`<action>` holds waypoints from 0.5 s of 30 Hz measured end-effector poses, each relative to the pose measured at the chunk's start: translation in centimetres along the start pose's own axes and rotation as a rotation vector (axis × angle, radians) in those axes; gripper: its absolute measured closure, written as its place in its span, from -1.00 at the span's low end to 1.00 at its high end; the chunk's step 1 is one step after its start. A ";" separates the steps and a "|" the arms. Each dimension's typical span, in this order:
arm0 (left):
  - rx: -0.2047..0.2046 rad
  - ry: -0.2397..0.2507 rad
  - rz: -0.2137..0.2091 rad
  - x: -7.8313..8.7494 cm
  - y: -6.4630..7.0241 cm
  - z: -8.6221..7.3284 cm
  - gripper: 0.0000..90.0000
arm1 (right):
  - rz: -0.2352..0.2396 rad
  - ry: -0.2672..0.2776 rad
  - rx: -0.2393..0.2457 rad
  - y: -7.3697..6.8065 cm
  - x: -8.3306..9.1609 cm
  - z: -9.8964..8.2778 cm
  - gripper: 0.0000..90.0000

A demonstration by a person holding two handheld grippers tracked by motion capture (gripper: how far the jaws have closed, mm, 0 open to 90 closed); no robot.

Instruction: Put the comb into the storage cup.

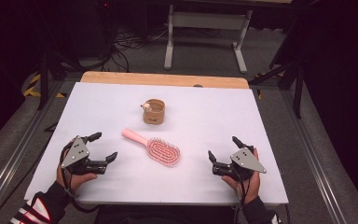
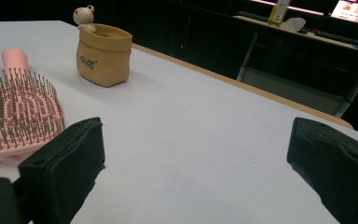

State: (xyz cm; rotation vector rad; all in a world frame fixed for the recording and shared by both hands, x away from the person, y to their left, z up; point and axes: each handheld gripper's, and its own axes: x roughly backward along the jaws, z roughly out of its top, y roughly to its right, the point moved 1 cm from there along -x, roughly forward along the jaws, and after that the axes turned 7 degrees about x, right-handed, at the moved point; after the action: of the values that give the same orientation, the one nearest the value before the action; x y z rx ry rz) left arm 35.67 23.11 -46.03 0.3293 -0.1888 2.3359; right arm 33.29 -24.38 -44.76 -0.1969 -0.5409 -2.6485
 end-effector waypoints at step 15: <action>0.010 -0.004 0.006 0.2 -0.3 0.4 -0.34 | -0.005 0.012 -0.005 0.2 -0.2 0.4 -0.89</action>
State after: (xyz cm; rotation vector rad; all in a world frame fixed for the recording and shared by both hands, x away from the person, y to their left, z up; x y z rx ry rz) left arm 35.79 23.32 -45.60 0.3385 -0.1804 2.3425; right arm 33.55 -24.26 -44.36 -0.1812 -0.5313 -2.6544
